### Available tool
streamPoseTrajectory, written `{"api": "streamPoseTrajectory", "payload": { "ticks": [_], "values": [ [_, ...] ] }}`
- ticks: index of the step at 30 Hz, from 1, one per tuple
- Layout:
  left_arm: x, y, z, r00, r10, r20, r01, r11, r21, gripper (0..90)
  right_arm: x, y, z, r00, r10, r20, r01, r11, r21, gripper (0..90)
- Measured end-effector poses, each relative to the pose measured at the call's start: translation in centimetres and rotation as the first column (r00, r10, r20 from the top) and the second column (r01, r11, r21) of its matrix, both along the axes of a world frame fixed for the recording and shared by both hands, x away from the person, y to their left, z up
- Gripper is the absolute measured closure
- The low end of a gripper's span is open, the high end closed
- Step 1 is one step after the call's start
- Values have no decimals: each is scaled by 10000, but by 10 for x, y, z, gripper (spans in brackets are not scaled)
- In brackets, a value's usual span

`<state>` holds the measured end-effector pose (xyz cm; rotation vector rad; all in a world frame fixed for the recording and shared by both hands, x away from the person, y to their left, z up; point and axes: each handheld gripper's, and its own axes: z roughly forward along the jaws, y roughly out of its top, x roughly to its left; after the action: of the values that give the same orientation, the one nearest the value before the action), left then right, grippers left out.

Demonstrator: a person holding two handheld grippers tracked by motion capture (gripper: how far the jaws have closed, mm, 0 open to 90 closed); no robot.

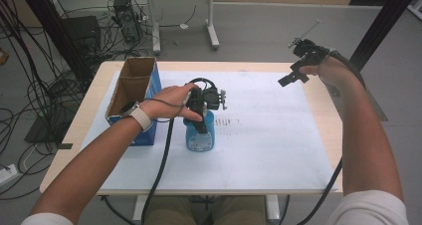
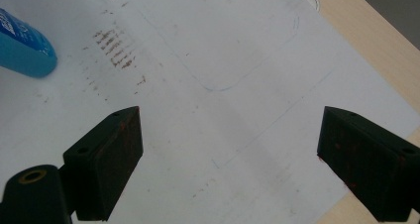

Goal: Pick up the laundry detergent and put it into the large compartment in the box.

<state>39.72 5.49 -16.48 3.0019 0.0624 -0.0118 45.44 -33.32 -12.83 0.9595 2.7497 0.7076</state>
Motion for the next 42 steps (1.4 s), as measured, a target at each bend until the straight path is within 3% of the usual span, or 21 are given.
{"api": "streamPoseTrajectory", "payload": {
  "ticks": [42],
  "values": [
    [0,3,-1,9997,227,0,-227,9997,-124,391,-3,-3,-3,10000,-3,25,3,10000,65,105]
  ]
}}
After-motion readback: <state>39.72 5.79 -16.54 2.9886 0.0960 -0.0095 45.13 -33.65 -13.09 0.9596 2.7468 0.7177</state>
